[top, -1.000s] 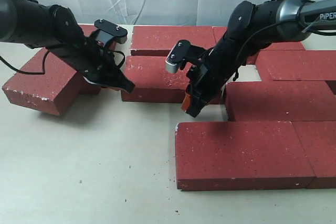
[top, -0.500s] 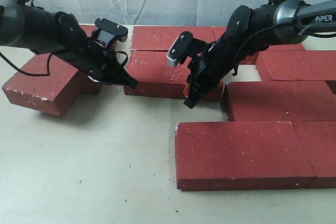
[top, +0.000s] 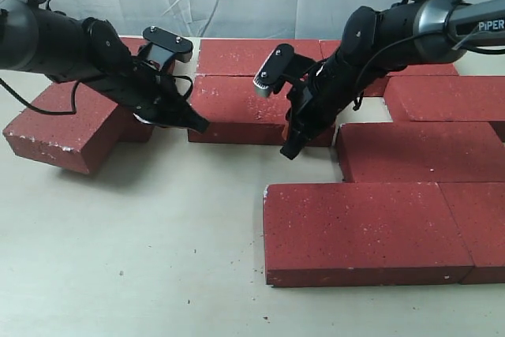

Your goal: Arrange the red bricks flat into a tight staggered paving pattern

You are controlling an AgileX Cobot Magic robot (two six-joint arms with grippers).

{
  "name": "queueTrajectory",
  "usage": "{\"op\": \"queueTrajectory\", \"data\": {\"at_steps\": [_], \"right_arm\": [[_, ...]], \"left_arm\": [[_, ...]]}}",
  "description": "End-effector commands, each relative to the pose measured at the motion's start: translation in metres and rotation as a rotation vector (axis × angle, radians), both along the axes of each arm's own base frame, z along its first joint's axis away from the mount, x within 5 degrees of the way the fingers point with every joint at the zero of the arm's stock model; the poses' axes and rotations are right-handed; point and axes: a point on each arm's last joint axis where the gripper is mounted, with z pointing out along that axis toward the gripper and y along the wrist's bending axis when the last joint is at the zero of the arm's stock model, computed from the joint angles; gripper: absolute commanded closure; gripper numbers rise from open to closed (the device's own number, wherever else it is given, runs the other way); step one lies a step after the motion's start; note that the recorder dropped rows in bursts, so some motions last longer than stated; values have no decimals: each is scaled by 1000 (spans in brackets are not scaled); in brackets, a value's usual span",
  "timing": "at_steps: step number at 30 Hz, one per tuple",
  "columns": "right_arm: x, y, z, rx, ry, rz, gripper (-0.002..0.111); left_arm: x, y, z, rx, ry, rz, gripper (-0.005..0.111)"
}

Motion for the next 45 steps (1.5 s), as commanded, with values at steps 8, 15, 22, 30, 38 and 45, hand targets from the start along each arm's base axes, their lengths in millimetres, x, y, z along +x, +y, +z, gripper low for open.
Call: {"op": "queueTrajectory", "data": {"at_steps": [8,15,22,30,38,45], "right_arm": [[-18,-5,47,27,76,-27,109],[-3,-8,4,-81,33,-6,109],[9,-15,0,-127,-63,-135,109],[-9,-15,31,-121,75,-138,109],[-19,-34,70,-47,-7,-196,109],[-6,-77,73,9,-3,-353,109]], "left_arm": [[-7,-17,-6,-13,10,-35,107],[-10,-22,-6,-3,6,-59,107],[-10,-22,-6,-3,3,-59,107],[-9,-21,-5,-2,-12,-55,107],[-4,-21,-3,-15,-58,-26,107],[-2,-24,0,-58,-49,12,107]]}}
